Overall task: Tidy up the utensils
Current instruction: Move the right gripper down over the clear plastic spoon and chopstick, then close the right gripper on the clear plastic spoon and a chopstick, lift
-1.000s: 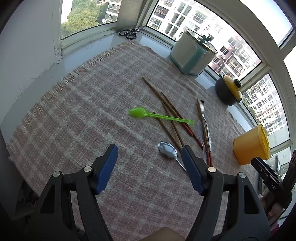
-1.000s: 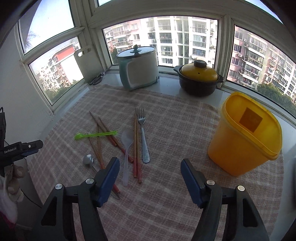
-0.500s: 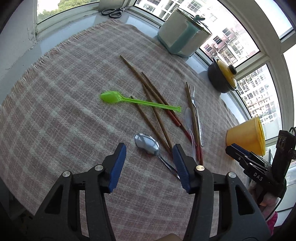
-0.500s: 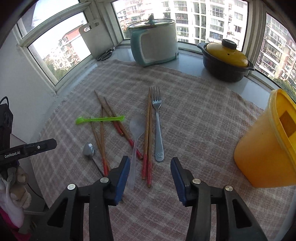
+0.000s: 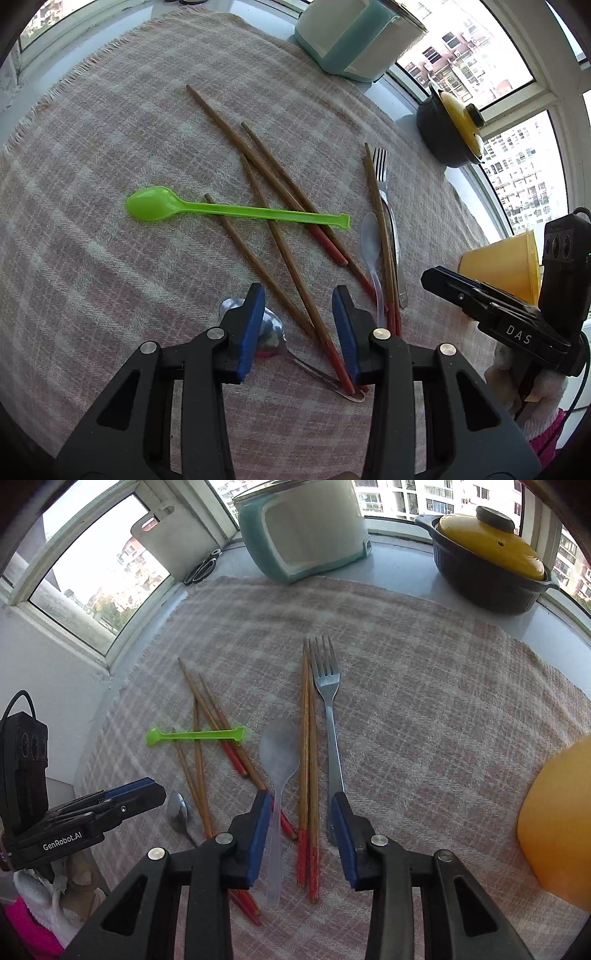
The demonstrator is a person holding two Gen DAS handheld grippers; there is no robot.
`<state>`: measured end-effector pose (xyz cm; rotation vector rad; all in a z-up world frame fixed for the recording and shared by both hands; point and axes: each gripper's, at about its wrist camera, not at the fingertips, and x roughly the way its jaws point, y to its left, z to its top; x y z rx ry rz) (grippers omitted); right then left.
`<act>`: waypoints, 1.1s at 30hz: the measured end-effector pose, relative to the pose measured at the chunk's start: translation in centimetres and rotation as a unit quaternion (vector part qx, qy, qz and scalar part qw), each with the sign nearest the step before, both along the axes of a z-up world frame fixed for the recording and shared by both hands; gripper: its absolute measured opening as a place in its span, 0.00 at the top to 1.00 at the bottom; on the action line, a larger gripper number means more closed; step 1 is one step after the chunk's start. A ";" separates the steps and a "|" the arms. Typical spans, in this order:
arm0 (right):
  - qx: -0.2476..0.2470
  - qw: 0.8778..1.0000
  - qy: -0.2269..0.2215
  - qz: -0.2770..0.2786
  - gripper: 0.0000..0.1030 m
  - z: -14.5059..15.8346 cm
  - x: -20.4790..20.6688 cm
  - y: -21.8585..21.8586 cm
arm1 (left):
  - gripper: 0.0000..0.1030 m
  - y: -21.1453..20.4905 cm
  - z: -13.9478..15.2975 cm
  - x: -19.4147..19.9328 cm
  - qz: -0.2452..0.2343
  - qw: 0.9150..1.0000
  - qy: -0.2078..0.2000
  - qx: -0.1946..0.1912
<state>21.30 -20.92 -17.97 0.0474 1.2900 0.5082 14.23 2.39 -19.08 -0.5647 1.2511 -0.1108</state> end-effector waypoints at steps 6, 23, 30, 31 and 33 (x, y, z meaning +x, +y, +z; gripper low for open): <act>0.010 1.000 0.022 0.010 0.71 -0.9 1.1 1.2 | 0.70 -0.2 -1.1 1.4 0.009 1.000 0.016 -0.014; 0.030 0.997 0.069 -0.004 0.77 -2.7 2.9 1.4 | 0.74 -1.4 -3.2 3.4 0.002 0.999 0.049 -0.001; 0.018 0.997 0.077 0.013 0.76 -3.2 2.6 3.0 | 0.85 -1.8 -3.3 4.0 0.000 0.999 0.043 0.023; 0.017 0.997 0.079 0.013 0.76 -3.4 2.7 3.1 | 0.88 -1.8 -3.4 4.0 0.001 0.999 0.042 0.024; 0.009 0.997 0.082 0.011 0.76 -3.7 2.9 3.2 | 0.88 -1.6 -3.4 4.0 0.002 0.999 0.043 0.019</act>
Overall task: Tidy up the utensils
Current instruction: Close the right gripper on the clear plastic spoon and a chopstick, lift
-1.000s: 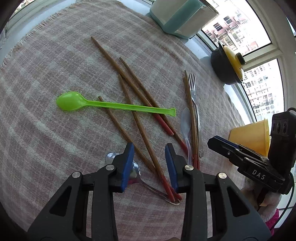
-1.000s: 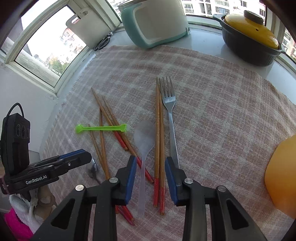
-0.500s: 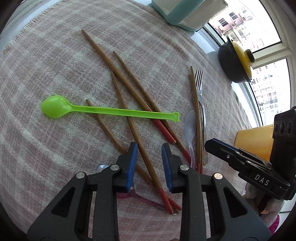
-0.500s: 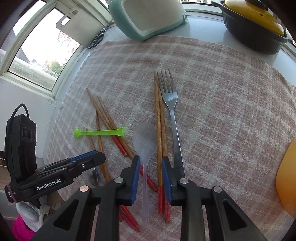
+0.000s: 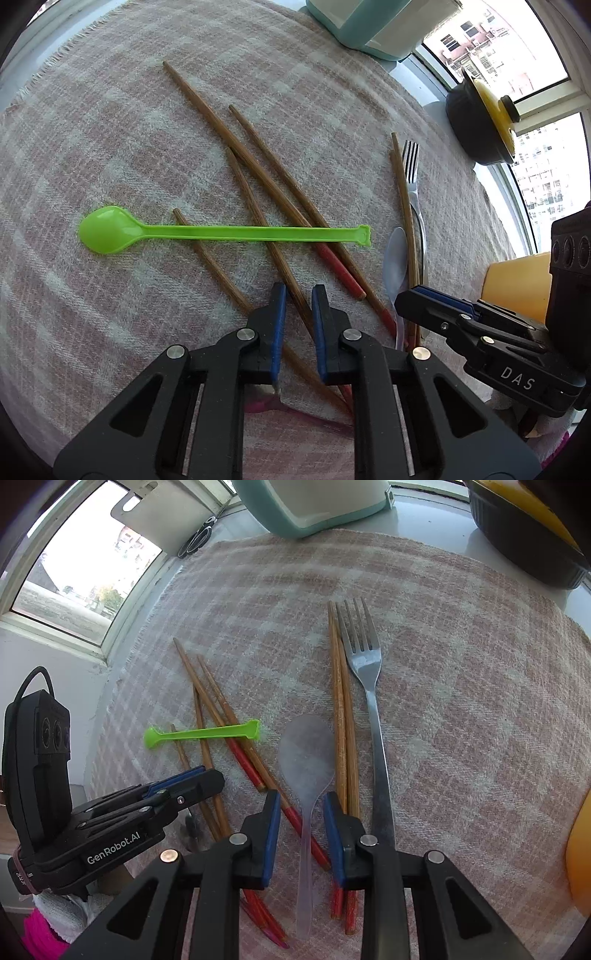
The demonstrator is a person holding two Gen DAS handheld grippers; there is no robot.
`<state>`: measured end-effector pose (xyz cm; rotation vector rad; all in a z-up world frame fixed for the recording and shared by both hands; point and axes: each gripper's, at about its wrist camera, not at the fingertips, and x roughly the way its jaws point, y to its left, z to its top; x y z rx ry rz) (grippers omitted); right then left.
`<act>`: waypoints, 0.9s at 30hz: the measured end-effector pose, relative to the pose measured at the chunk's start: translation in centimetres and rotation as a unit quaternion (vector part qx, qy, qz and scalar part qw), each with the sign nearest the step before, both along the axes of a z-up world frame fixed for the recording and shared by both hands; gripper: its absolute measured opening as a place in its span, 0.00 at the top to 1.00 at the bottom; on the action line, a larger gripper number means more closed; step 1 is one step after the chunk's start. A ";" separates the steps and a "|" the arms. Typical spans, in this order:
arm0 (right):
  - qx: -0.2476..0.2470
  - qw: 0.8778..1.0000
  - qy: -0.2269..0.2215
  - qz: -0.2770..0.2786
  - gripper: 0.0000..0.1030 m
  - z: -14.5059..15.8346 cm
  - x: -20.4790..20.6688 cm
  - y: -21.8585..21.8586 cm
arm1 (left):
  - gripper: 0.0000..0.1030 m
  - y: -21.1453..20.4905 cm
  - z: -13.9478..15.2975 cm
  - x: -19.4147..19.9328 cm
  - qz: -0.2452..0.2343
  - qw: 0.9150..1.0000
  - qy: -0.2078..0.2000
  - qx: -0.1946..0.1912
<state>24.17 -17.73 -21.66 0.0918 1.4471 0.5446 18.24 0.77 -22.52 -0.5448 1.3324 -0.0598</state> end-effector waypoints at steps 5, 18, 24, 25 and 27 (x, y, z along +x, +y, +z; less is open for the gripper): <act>0.000 1.000 0.009 0.000 0.76 -0.6 0.1 0.1 | 0.88 0.9 -0.1 -0.3 0.005 1.000 0.007 -0.014; -0.025 1.000 0.007 0.005 0.92 -0.8 0.7 0.6 | 0.88 -0.2 0.4 0.8 0.001 1.000 -0.005 0.031; -0.027 0.999 0.005 0.019 0.80 -0.6 0.7 1.2 | 0.89 0.4 0.4 0.7 -0.002 1.000 -0.010 0.026; -0.031 0.999 0.004 0.021 0.80 -0.6 0.7 1.4 | 0.90 0.5 0.4 0.6 -0.004 0.999 -0.011 0.030; -0.041 0.999 0.000 0.028 0.81 -0.6 0.6 1.6 | 0.90 0.9 0.5 0.2 -0.011 0.999 -0.013 0.035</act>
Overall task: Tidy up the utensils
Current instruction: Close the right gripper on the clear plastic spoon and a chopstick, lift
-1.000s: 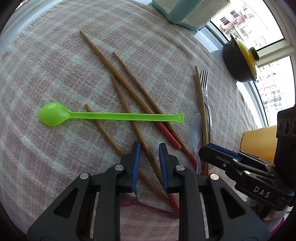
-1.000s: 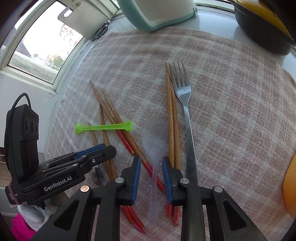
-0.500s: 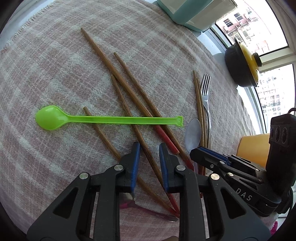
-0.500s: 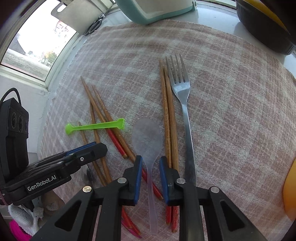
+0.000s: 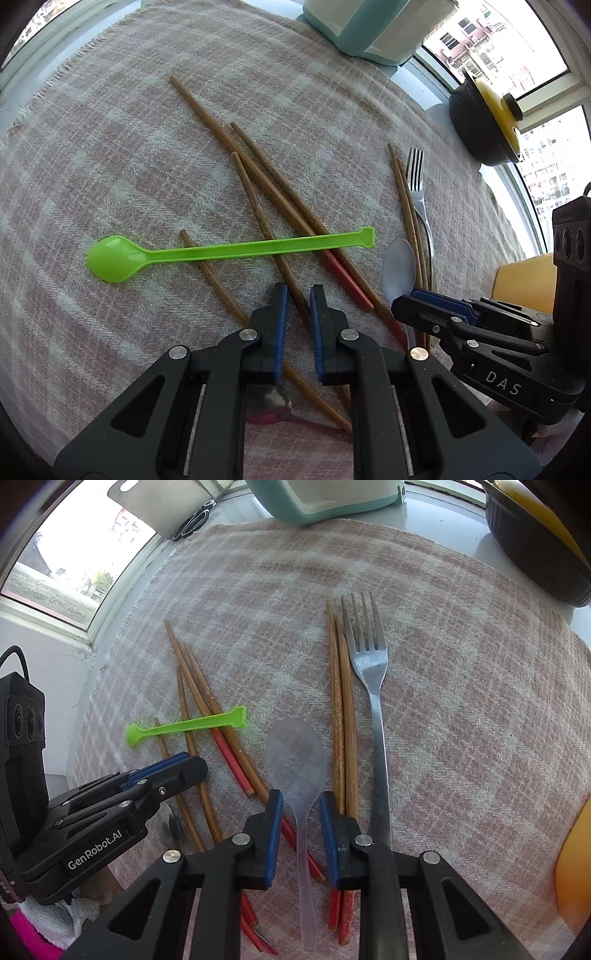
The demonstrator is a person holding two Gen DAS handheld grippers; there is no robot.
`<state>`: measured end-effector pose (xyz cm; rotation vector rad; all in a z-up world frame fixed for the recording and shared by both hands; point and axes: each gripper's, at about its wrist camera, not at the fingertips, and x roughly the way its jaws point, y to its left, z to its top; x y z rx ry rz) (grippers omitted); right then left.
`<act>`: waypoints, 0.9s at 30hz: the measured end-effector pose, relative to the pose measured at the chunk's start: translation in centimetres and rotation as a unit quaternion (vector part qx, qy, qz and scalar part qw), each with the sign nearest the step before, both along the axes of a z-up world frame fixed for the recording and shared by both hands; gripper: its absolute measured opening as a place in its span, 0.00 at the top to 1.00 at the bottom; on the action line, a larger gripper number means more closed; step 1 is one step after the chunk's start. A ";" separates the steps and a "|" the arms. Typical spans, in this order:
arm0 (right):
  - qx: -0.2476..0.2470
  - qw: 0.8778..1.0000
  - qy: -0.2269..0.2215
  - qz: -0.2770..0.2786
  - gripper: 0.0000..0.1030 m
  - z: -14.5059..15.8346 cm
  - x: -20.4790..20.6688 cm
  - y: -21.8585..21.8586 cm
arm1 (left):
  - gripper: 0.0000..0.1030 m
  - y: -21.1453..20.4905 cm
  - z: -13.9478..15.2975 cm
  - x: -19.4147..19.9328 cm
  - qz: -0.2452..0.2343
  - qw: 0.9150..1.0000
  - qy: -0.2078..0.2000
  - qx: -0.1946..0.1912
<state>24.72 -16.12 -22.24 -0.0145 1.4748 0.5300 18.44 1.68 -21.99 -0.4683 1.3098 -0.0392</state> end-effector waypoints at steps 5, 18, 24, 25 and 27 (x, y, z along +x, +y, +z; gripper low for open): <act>-0.039 0.999 -0.012 0.036 0.91 0.1 -0.4 0.9 | 0.90 0.3 0.0 -0.5 -0.013 1.000 -0.001 0.004; -0.066 0.997 -0.019 0.047 0.92 0.1 -0.2 1.3 | 0.81 -0.2 0.1 0.5 -0.021 1.000 0.019 -0.001; -0.061 0.997 -0.028 0.040 0.93 0.1 -0.8 1.9 | 0.90 -0.9 0.1 0.6 -0.016 1.000 0.000 0.019; -0.055 0.998 -0.028 0.034 0.94 0.1 -0.8 1.6 | 0.91 -0.8 0.1 0.5 -0.012 1.000 -0.001 0.013; -0.046 0.998 -0.031 0.027 0.96 0.3 -1.1 1.3 | 0.91 -0.4 0.2 0.2 -0.005 1.000 -0.006 0.004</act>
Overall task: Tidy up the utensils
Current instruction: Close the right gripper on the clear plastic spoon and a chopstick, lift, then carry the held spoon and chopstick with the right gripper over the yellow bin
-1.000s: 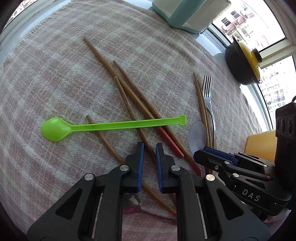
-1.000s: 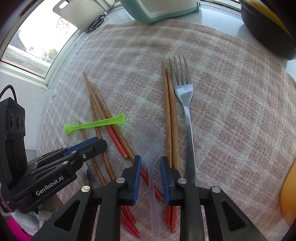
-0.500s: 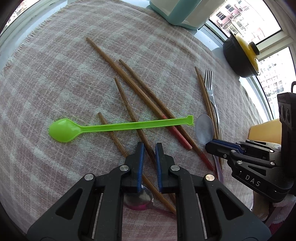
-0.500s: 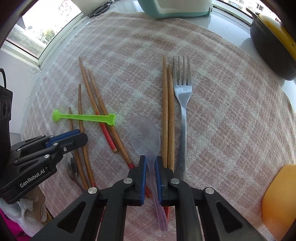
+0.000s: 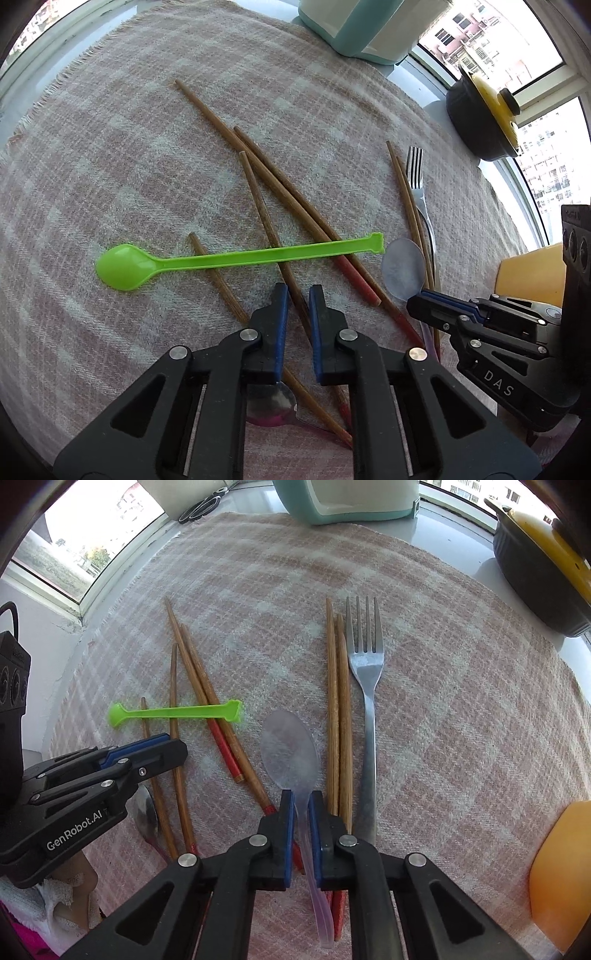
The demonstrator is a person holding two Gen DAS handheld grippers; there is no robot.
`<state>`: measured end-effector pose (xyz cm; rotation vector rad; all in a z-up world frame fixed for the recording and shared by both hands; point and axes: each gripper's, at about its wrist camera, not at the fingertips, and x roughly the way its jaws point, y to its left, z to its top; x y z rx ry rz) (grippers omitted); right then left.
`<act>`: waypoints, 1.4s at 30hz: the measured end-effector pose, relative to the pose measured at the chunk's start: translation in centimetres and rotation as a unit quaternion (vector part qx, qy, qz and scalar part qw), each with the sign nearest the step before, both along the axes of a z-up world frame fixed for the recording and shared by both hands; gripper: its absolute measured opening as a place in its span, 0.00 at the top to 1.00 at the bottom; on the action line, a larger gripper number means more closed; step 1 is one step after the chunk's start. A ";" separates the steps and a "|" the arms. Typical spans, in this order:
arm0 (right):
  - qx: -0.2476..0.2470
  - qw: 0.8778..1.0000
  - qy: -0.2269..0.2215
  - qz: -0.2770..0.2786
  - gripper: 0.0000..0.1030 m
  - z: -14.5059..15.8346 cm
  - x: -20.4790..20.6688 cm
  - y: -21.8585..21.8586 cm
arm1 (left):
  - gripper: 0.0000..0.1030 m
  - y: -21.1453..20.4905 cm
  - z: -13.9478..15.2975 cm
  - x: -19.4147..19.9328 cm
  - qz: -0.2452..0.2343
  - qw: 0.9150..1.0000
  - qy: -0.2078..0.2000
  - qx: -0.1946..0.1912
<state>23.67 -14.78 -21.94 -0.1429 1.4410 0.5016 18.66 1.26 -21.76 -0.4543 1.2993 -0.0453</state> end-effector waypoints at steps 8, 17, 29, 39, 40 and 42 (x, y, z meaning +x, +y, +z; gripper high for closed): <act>0.037 0.999 -0.026 -0.021 0.99 2.0 -1.3 -1.4 | 0.91 0.6 2.9 -2.4 0.001 0.999 -0.053 0.002; 0.066 0.995 -0.061 -0.048 1.00 4.4 -2.5 -3.3 | 0.93 0.8 5.2 -3.5 -0.007 0.997 -0.081 -0.011; 0.103 0.982 -0.135 -0.084 1.00 10.8 -4.5 -7.4 | 0.96 -3.0 11.1 -4.3 -0.053 0.986 -0.159 -0.010; 0.130 0.967 -0.185 -0.119 1.00 14.9 -6.9 -11.3 | 0.96 -5.9 15.1 -4.1 -0.085 0.976 -0.201 -0.009; 0.134 0.965 -0.191 -0.122 1.00 15.4 -7.1 -11.8 | 0.96 -6.2 15.6 -4.2 -0.089 0.974 -0.206 -0.009; 0.140 0.960 -0.203 -0.130 1.00 16.5 -7.4 -12.8 | 0.96 -6.8 16.7 -4.1 -0.095 0.972 -0.217 -0.009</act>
